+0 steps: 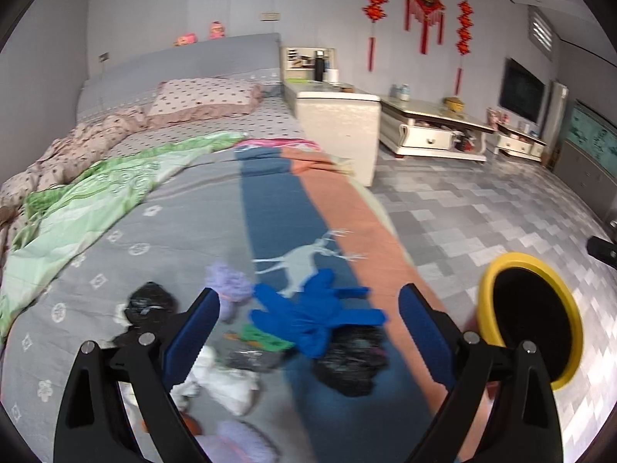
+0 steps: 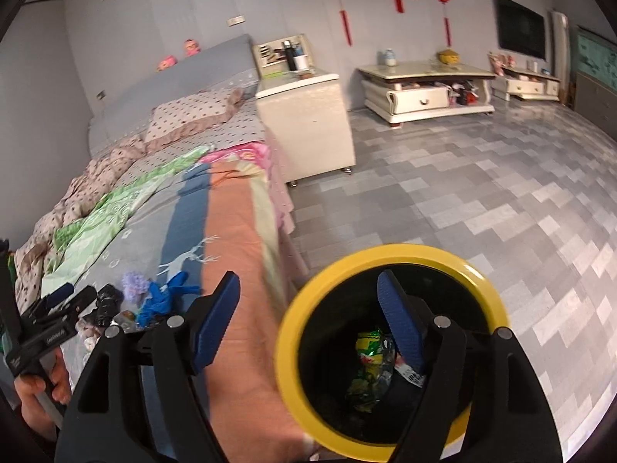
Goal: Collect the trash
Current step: 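Open both tools to drop the wrapper and chip bag into the bin, then grasp a black plastic bag with left tool while right tool grasps another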
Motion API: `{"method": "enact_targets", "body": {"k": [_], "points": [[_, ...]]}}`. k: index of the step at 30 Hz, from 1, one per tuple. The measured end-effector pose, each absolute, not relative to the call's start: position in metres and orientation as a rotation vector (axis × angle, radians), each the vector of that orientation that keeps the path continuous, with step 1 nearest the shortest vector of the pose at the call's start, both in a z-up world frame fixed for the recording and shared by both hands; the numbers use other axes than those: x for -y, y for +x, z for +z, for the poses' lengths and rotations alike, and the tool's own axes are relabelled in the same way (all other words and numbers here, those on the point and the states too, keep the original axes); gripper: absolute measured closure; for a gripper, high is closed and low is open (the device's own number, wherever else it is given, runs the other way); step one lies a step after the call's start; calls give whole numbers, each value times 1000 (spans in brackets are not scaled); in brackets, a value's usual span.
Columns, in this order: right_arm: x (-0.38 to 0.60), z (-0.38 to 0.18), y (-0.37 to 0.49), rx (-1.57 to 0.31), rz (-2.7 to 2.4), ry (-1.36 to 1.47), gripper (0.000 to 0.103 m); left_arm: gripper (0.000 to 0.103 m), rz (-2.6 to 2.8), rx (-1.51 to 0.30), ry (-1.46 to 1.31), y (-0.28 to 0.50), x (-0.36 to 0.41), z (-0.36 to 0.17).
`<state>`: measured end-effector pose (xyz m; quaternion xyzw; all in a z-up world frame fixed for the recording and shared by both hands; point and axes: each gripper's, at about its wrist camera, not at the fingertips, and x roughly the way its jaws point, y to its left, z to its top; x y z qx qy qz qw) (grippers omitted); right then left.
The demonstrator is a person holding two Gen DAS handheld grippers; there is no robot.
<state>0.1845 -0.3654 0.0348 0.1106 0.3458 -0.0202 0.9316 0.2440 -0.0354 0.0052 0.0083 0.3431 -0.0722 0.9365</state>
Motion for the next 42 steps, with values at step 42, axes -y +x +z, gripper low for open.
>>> {"method": "enact_targets", "body": {"k": [42], "points": [[120,-119,289,-1088,310,-133,32,17,87,-998,-62,355,-138,-143]]}}
